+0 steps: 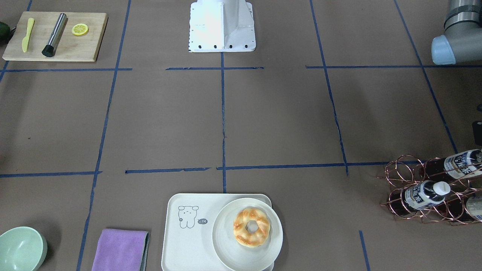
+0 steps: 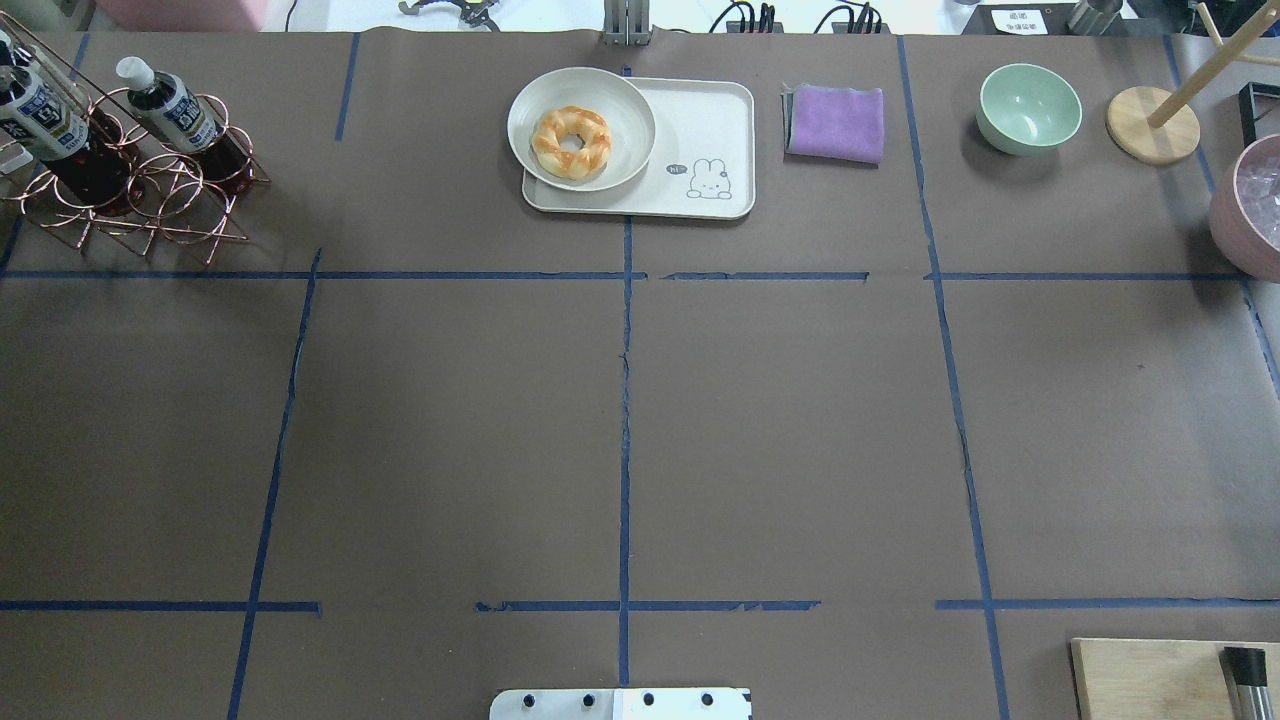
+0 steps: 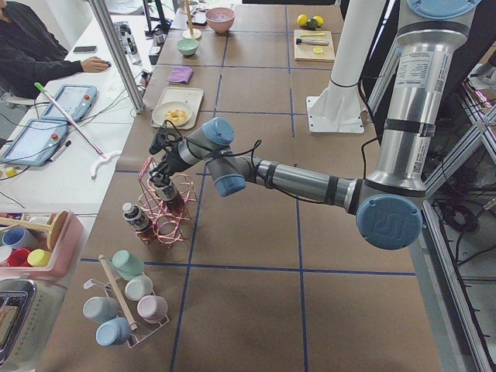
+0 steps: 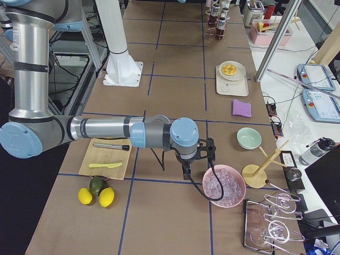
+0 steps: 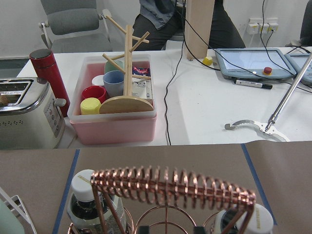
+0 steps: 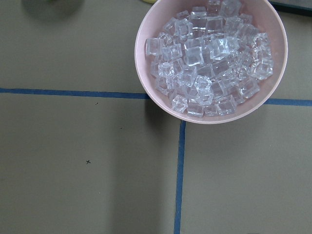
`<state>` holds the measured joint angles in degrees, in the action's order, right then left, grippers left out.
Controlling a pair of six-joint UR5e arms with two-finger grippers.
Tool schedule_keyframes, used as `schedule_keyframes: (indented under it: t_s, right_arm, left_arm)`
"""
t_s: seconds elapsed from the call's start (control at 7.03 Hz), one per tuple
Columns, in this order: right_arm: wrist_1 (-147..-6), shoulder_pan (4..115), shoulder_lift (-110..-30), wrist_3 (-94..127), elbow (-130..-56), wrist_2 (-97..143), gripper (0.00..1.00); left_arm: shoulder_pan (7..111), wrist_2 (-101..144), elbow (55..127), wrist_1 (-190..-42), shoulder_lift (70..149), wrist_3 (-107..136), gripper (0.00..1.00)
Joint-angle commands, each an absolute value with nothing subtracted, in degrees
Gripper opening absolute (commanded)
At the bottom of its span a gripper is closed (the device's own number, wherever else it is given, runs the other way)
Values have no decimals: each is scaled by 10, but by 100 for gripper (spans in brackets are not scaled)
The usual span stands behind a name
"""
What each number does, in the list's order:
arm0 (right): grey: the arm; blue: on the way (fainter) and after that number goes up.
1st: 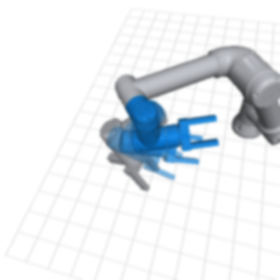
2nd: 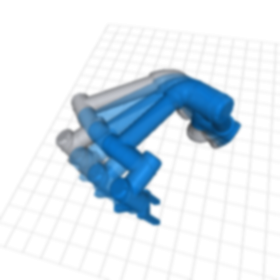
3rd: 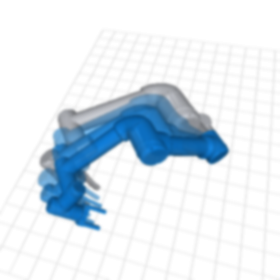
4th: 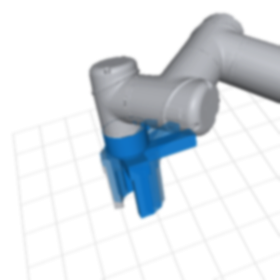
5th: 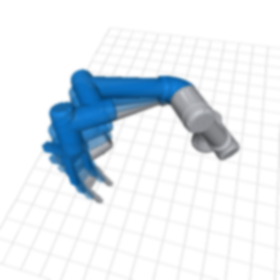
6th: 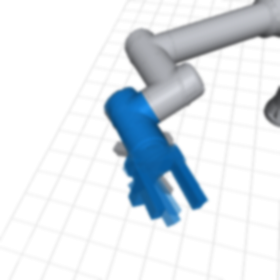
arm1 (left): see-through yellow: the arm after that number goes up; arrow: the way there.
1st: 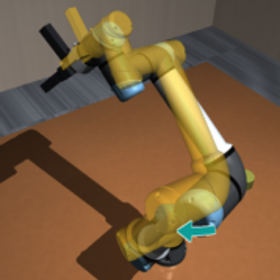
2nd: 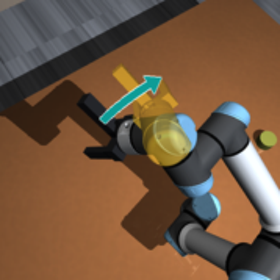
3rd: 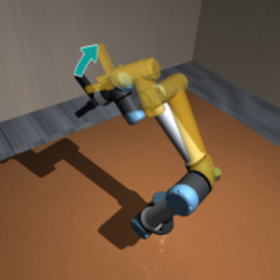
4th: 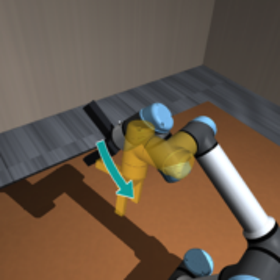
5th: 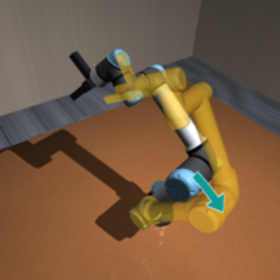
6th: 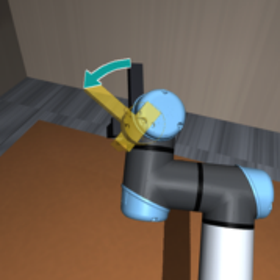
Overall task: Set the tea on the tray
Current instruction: 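Grasp the dark tea bottle with the left gripper and lift it from the rack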
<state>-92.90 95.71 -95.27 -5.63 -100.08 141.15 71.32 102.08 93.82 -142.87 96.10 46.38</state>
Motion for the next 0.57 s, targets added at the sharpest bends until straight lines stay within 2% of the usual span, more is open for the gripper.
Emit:
schedule_keyframes:
  t_s: [0.0, 0.43]
  right_arm:
    - [-929, 957, -953, -56, -1000, 1412, 100]
    - [-929, 957, -953, -57, -996, 1411, 100]
  left_arm:
    - [736, 1035, 960, -1426, 946, 464, 0]
    - [788, 1091, 1000, -1409, 929, 464, 0]
